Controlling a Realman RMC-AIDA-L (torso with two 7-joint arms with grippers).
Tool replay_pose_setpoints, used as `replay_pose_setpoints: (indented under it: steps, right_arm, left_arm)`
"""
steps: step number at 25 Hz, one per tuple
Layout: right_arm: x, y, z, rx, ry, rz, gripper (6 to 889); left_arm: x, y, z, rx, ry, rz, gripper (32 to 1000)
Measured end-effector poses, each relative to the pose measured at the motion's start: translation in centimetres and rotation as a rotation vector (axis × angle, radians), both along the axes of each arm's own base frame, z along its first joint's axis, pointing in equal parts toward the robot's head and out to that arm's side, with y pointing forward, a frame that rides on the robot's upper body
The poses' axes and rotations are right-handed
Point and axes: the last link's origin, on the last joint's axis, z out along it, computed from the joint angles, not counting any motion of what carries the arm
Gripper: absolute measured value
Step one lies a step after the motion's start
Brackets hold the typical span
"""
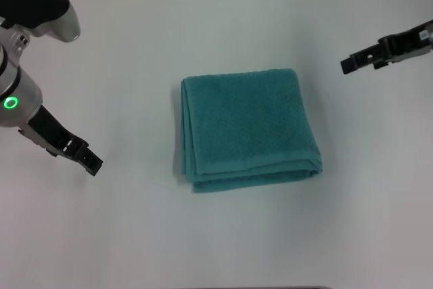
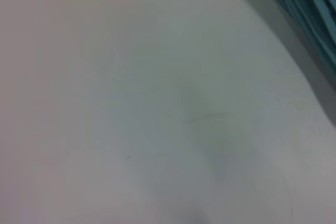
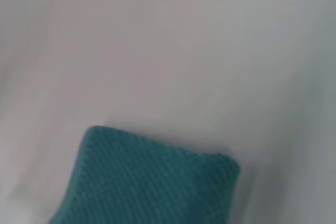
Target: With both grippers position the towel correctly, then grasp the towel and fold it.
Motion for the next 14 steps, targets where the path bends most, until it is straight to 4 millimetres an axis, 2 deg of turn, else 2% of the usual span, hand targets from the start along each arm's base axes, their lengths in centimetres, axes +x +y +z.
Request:
replay_pose_setpoints:
  steps: [14]
  right_arm:
    - [0.06,0.04,0.51,-0.01,-0.046,-0.012,877]
  left_arm:
    - [0.25,0.07,0.22,0.004,0.002,-0.006,876]
